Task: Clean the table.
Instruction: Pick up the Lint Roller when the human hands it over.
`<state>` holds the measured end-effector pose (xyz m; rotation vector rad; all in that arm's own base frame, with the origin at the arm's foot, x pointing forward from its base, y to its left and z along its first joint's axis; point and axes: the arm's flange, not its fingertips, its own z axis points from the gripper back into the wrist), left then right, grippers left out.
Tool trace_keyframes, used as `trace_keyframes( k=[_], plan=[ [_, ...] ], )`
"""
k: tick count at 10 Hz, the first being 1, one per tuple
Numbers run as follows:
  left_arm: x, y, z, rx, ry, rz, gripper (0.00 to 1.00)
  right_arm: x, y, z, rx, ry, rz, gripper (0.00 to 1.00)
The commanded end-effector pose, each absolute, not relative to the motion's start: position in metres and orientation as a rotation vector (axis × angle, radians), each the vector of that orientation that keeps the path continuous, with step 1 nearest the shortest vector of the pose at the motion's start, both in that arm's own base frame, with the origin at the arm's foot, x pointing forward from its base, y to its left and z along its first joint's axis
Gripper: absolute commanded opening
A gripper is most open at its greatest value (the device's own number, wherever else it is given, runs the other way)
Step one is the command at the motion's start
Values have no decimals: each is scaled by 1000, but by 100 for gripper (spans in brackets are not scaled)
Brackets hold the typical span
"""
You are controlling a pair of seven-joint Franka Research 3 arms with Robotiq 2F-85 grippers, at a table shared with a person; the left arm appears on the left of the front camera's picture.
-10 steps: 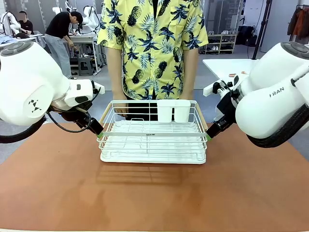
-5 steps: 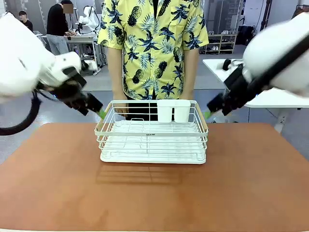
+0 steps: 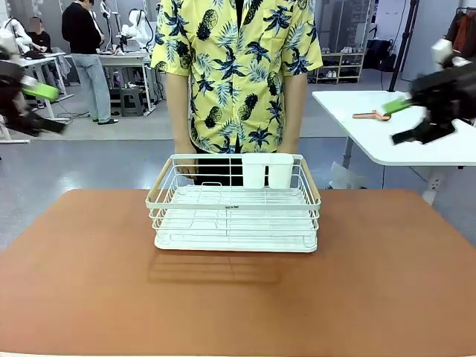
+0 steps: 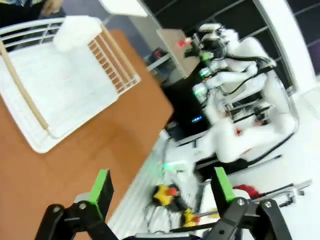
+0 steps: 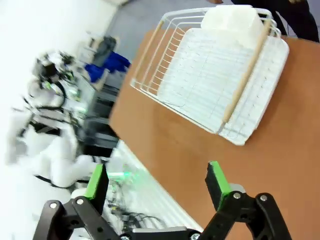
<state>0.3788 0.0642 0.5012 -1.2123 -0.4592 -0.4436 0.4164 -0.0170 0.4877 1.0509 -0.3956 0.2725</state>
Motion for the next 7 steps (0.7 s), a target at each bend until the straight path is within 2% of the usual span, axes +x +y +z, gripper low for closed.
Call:
trace_keyframes(
  k=[1,4,7],
  plan=[
    [375,119,498,-1250,-431,-293,100,421,-78,471,1096,-369,180,100],
    [338,214,495,-1259,-487,-119,100,389,-187,449,1146,-416,-62,100],
    [320,255,482,-1243,-436,4,100,365,-235,441,1159,-471,-194,100]
  ],
)
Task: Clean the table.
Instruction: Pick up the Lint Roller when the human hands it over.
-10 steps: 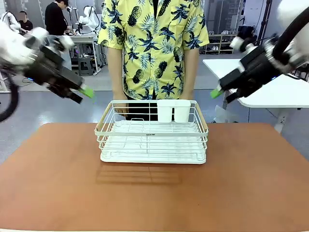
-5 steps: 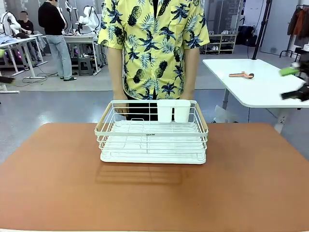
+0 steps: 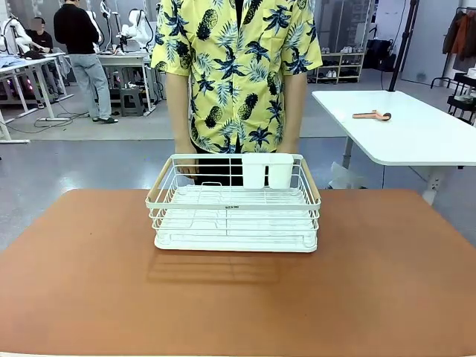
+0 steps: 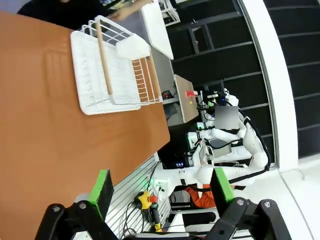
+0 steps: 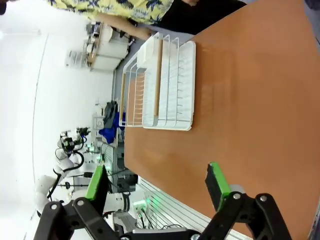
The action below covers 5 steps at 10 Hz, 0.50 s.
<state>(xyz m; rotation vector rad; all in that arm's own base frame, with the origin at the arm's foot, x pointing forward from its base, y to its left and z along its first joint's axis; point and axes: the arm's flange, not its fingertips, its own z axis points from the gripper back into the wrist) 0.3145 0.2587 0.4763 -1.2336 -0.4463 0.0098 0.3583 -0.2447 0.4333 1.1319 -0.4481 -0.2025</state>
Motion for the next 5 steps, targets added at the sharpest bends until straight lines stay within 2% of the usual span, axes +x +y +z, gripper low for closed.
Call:
trace_keyframes(
  k=[1,3,5],
  plan=[
    [321,256,481,-1242,-435,12,100,366,-232,442,1148,-463,-191,100],
    [327,249,483,-1227,-397,18,100,376,-219,441,1113,-427,-207,100],
    [318,259,473,-1221,-427,27,100,362,-241,437,1138,-459,-200,100]
  ],
)
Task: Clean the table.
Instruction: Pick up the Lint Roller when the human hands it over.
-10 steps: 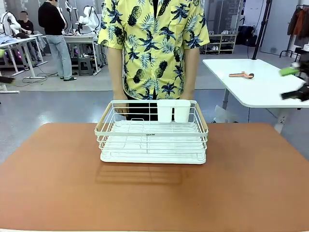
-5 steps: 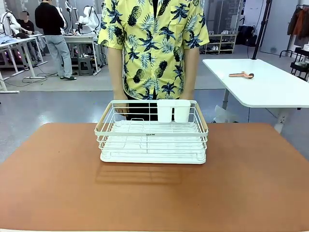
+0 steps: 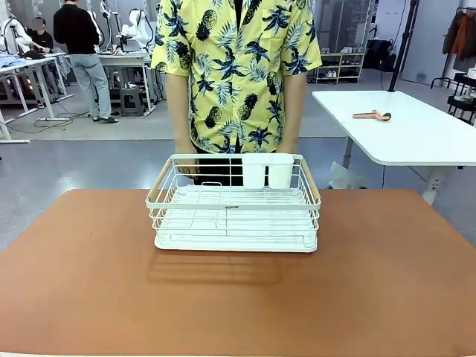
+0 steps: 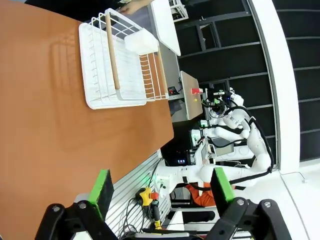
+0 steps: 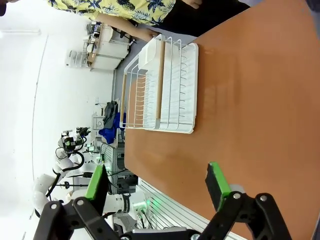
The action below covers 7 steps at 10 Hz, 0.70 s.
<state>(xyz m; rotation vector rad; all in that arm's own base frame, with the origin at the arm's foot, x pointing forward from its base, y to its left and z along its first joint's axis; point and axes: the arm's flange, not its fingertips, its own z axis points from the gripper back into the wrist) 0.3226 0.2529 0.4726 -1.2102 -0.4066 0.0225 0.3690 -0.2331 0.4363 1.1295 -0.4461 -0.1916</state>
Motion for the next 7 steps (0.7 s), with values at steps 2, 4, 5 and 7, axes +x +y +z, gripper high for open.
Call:
trace_keyframes(
  k=[2,4,5,7],
  plan=[
    [318,259,473,-1221,-427,27,100,362,-241,437,1138,-459,-200,100],
    [318,259,473,-1221,-427,27,100,362,-241,437,1138,-459,-200,100],
    [318,259,473,-1221,-427,27,100,362,-241,437,1138,-459,-200,100],
    [318,259,473,-1221,-427,27,100,362,-241,437,1138,-459,-200,100]
  ],
)
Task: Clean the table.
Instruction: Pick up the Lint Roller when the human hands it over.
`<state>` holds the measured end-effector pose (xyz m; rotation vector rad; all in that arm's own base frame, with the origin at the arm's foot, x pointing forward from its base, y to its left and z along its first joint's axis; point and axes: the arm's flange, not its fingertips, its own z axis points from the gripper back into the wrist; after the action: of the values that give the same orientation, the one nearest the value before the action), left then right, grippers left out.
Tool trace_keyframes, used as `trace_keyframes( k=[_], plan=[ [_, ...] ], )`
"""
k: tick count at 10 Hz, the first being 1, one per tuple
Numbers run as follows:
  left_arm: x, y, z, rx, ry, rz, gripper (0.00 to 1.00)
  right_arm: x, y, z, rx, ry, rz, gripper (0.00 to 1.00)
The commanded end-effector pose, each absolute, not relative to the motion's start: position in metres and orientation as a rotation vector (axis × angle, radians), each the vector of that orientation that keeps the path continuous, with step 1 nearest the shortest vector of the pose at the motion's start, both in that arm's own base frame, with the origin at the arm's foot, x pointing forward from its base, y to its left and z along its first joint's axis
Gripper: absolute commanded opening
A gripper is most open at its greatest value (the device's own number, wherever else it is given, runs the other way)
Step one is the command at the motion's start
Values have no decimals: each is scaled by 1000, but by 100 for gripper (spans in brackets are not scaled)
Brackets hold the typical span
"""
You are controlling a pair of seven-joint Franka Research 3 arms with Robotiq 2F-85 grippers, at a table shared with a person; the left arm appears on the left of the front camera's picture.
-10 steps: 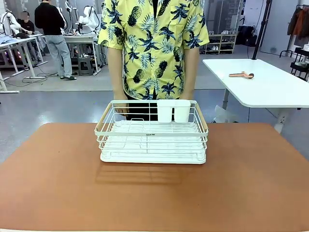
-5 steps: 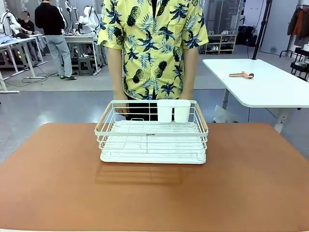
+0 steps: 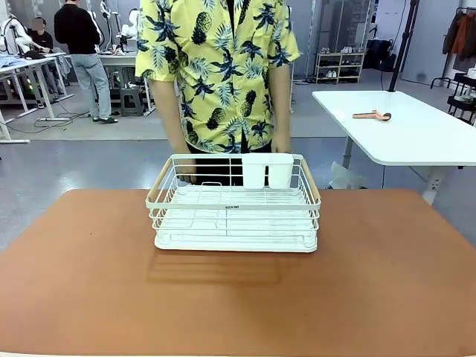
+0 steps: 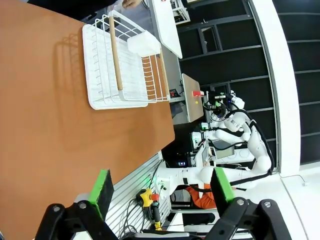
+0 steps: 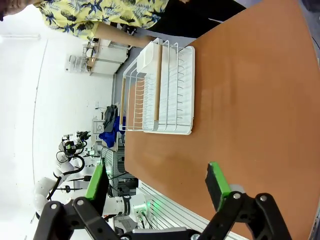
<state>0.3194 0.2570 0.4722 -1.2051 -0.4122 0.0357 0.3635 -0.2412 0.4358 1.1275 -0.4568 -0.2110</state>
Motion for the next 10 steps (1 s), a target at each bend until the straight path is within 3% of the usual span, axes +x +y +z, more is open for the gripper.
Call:
trace_keyframes(
  k=[1,10],
  plan=[
    [318,259,473,-1221,-427,27,100,362,-241,437,1138,-459,-200,100],
    [318,259,473,-1221,-427,27,100,362,-241,437,1138,-459,-200,100]
  ],
)
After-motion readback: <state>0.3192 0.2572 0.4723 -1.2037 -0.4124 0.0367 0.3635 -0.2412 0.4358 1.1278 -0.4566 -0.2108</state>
